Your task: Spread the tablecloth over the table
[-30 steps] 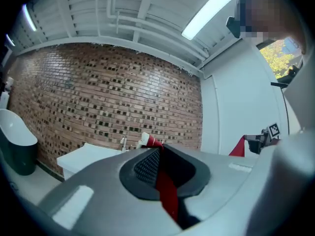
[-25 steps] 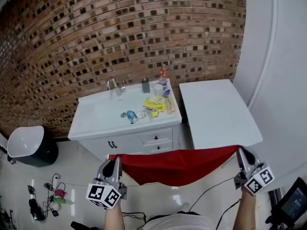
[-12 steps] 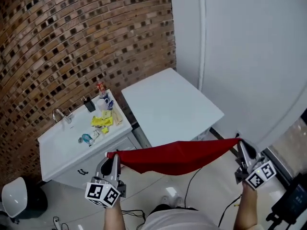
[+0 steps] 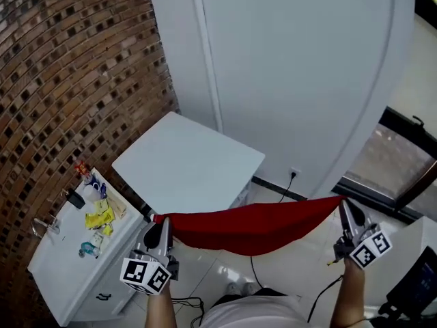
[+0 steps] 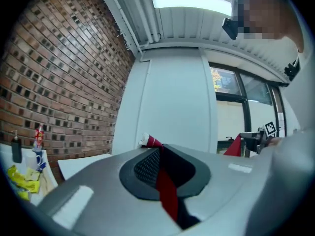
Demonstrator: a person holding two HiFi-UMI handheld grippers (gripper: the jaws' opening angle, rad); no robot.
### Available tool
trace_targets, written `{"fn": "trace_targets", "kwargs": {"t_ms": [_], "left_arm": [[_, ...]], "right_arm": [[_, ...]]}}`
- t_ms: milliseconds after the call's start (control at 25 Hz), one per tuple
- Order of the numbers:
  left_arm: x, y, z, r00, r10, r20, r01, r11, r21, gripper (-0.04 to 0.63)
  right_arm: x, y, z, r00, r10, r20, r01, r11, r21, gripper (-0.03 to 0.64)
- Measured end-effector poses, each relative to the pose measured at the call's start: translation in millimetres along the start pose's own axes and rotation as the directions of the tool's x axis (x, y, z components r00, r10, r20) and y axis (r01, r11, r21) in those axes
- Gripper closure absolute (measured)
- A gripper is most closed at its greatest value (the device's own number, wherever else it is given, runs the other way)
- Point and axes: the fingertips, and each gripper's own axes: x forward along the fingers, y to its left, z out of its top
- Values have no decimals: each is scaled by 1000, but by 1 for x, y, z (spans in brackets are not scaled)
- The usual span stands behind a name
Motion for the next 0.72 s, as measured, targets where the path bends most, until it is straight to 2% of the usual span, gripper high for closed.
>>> {"fn": "trace_targets", "kwargs": {"t_ms": [160,320,560,720], "left_arm": [[31,-15,-4,992,-123,-14,123,992,5,586],[55,-36,-13,977,-210,-39,210,978,0,585],[93,-56,-21,962,-268,-44,268,963,2,586],[127,-67,-15,956,-290,-40,290,957,10,586]], "right_arm": [[-35,1,-7,994,-105,7,105,994,15,604],[-61,-3,-11,984,-180,0,180,983,21,604],[-79,-30,-12,969,-242,42,240,970,41,604],[-82,-68,1,953,-290,84,284,956,71,604]]}}
